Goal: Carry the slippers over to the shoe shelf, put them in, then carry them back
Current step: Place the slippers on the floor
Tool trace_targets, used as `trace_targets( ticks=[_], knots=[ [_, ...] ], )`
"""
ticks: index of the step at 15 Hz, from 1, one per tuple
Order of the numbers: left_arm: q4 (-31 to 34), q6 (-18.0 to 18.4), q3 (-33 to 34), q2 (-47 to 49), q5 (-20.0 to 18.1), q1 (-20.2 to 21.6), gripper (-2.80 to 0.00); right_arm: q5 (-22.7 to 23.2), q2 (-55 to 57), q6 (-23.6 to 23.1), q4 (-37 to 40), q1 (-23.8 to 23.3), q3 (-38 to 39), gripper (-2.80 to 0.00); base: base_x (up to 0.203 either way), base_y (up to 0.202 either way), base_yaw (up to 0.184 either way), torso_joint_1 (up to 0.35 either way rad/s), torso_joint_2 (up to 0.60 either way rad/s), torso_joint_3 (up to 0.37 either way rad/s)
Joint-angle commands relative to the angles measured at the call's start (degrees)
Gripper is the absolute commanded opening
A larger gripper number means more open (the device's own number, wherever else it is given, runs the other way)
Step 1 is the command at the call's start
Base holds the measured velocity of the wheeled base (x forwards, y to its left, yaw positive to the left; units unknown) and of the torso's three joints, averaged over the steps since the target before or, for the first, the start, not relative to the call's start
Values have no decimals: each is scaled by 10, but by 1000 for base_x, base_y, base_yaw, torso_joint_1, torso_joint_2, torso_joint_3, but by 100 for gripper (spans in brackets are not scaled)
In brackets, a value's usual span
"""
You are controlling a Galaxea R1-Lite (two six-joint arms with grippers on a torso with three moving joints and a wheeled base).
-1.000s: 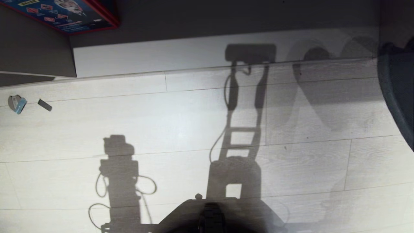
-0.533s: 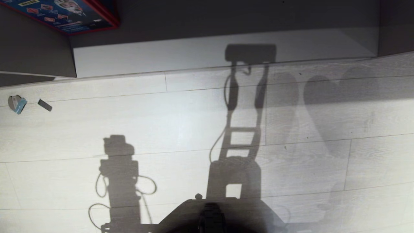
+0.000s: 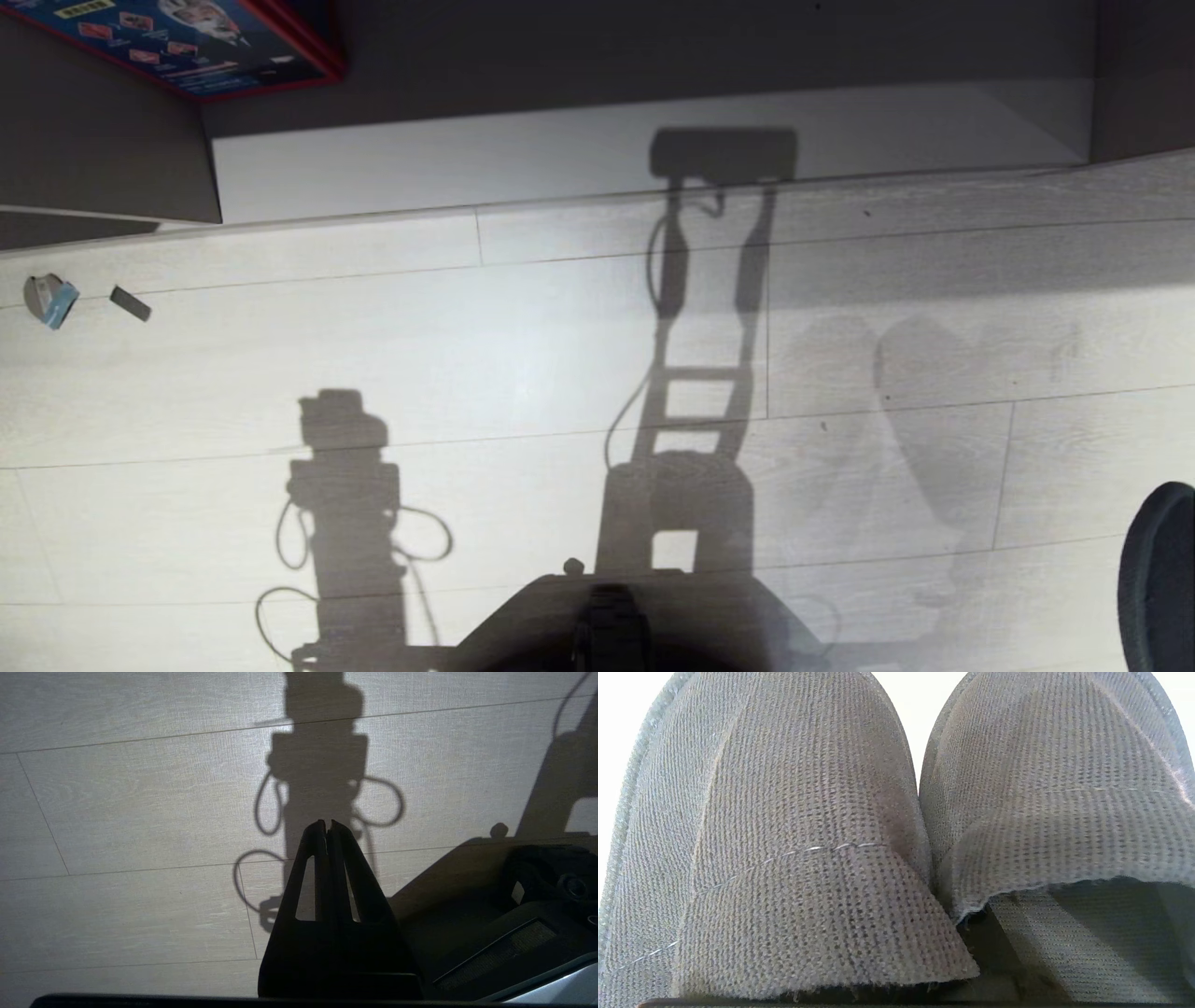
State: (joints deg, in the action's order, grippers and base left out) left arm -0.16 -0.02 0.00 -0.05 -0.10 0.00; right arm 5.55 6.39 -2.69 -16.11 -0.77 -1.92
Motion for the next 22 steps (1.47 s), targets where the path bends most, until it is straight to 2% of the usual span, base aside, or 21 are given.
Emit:
trace_targets(
  ticks=[1,3,4,6,13,22],
  knots=[
    [0,0,0,0,0,0,-280,-5,-35,0,40,1,19,-280,0,0,0,0,0,0],
    [0,0,0,0,0,0,-280,-13,-63,-2,97,1,20,-280,0,0,0,0,0,0],
    [0,0,0,0,0,0,-280,-39,-64,-1,113,1,20,-280,0,0,0,0,0,0],
    [0,-1,0,0,0,0,-280,-51,-64,-8,181,1,15,-280,0,0,0,0,0,0],
    [0,-3,0,0,0,0,-280,-51,-64,-12,164,1,18,-280,0,0,0,1,0,5],
    [0,-3,0,0,0,0,-280,-51,-64,-11,164,1,19,-280,0,0,0,0,3,186]
  ],
)
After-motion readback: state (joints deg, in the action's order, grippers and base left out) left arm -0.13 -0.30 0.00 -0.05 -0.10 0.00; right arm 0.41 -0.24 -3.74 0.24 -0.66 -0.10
